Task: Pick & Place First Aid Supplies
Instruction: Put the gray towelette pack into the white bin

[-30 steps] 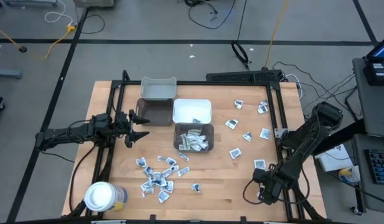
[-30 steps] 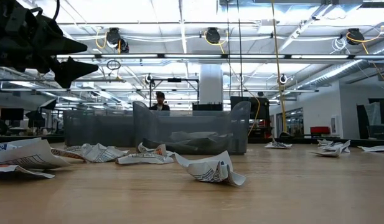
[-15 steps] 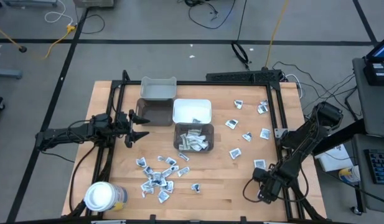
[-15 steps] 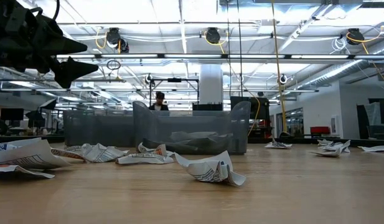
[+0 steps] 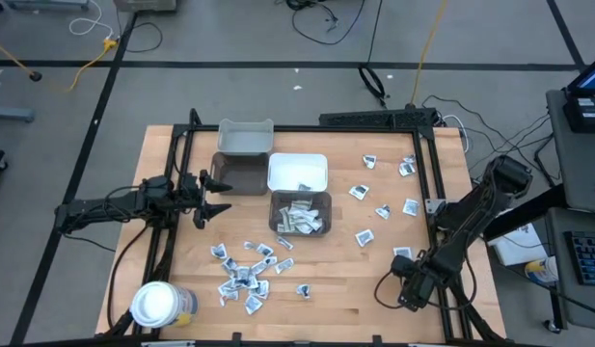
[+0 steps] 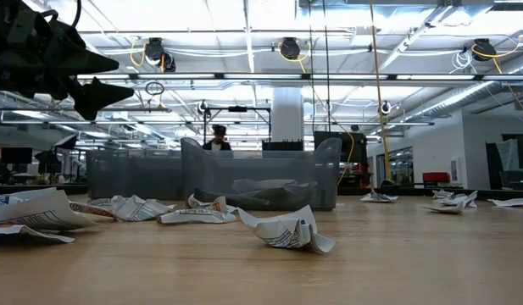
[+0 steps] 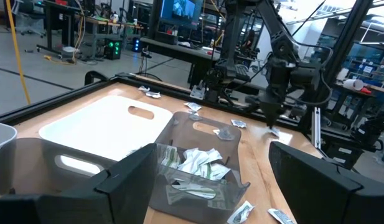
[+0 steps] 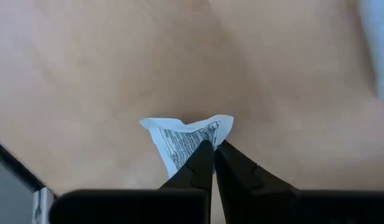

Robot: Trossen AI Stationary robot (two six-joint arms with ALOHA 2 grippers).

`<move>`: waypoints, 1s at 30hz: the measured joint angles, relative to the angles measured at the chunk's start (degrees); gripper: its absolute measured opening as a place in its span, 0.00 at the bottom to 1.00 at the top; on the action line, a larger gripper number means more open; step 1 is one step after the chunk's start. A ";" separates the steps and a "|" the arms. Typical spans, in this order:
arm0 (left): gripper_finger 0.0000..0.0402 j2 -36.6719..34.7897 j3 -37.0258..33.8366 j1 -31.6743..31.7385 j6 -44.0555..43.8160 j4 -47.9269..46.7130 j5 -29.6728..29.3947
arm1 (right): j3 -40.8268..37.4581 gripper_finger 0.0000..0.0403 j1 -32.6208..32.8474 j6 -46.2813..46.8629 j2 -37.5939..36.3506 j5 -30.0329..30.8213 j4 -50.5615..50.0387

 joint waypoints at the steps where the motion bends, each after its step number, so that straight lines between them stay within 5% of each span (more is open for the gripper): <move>1: 0.77 0.00 0.01 0.01 0.01 0.00 0.00 | 0.88 0.01 -0.31 -0.67 -0.61 0.00 -1.53; 19: 0.77 0.00 0.02 0.01 0.00 0.00 0.01 | 20.02 0.00 -6.96 -11.53 -8.94 0.46 -41.84; 24: 0.77 0.01 0.02 0.01 0.01 0.00 0.02 | 21.61 0.00 -10.64 -14.93 -8.67 0.42 -43.60; 30: 0.77 0.01 0.02 0.01 0.01 0.00 0.00 | 21.61 0.00 -23.68 -27.28 -5.90 0.48 -43.33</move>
